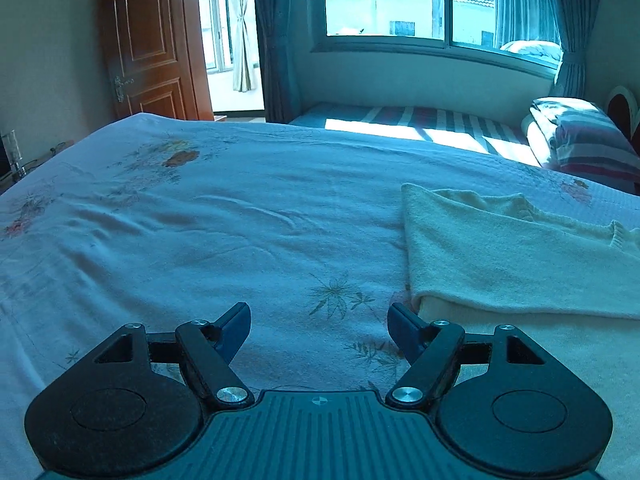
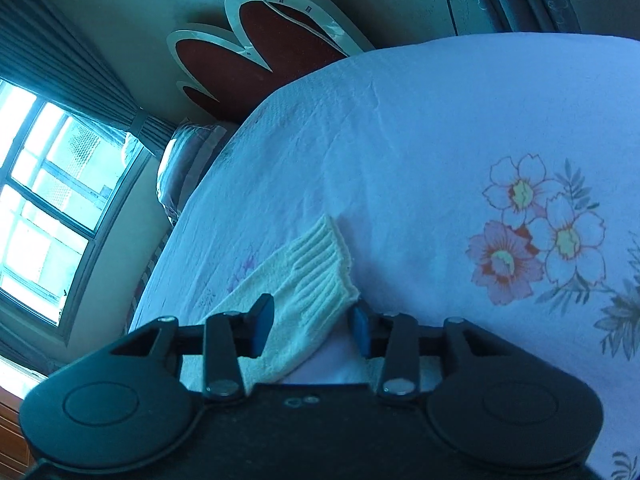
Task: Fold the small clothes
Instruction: 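Grasp the other sleeve cuff with the right gripper and lay it across the body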
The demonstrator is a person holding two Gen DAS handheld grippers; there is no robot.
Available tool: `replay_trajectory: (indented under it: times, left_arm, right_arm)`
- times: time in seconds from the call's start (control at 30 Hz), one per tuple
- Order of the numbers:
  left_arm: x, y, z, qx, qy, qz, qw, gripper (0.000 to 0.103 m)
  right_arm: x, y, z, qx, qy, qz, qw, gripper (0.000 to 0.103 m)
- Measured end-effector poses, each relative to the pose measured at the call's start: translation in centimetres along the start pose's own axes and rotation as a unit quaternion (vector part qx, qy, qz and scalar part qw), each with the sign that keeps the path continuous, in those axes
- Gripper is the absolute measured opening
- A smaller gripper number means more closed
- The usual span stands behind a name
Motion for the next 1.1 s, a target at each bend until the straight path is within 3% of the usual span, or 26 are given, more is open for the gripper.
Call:
replay_trajectory:
  times: [0.17,0.2,0.23,0.3,0.37,0.43,0.5,0.63,0.8,0.93,1.0,1.1]
  left_arm:
    - [-0.2,0.5,-3.6,0.018,-0.007,0.003,0.9998,0.075]
    - [-0.4,0.6,-4.3,0.02,-0.007,0.001,0.9998,0.075]
    - [-0.6,0.8,-5.2,0.021,-0.007,-0.002,0.9997,0.075]
    - [-1.0,0.9,-6.8,0.019,-0.006,0.001,0.9998,0.075]
    - [-1.4,1.0,-8.6,0.013,-0.002,0.008,0.9999,0.078]
    - [-1.9,1.1,-10.4,0.013,0.005,0.015,0.9998,0.09]
    - [-2.4,1.3,-12.0,0.012,0.018,0.015,0.9996,0.09]
    - [-2.9,1.4,-15.2,-0.008,0.039,0.025,0.9989,0.09]
    - [-2.2,1.6,-19.9,-0.014,0.049,0.034,0.9981,0.09]
    - [-1.9,2.6,-23.2,-0.007,0.045,0.027,0.9986,0.09]
    - [-1.8,3.3,-24.8,0.0,0.039,0.021,0.999,0.09]
    - [-1.7,4.1,-26.6,0.014,0.032,0.014,0.9993,0.09]
  right_arm:
    - [-0.5,0.2,-0.8,0.016,0.002,-0.001,1.0,0.04]
    - [-0.5,0.3,-0.8,0.023,0.012,0.0,1.0,0.029]
    - [-0.5,0.4,-0.9,0.032,0.03,0.001,0.999,0.011]
    - [-0.2,0.7,-2.1,0.045,0.042,0.003,0.998,0.006]
    - [0.5,1.6,-4.7,0.074,0.046,0.021,0.996,0.006]
    - [1.0,3.1,-8.2,0.108,0.035,0.03,0.993,0.006]
    - [1.2,5.9,-13.3,0.147,0.013,0.035,0.988,0.006]
    - [1.1,14.5,-24.0,0.22,-0.054,0.021,0.974,0.006]
    - [-0.8,29.6,-34.7,0.312,-0.125,-0.036,0.941,0.006]
    - [-3.4,42.3,-37.9,0.376,-0.149,-0.121,0.906,0.006]
    - [-5.1,48.8,-38.3,0.424,-0.135,-0.17,0.879,0.006]
    - [-6.3,54.2,-37.0,0.466,-0.101,-0.204,0.855,0.009]
Point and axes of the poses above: each gripper's, at about its wrist camera, not at the fingertips, and x roughly against the way its jaws point, z to its right, y to its underside, the point moved 4 cm from there along -x, roughly the way its jaws point, and after that the axes turned 6 degrees about -x, right-handed, at the moved point
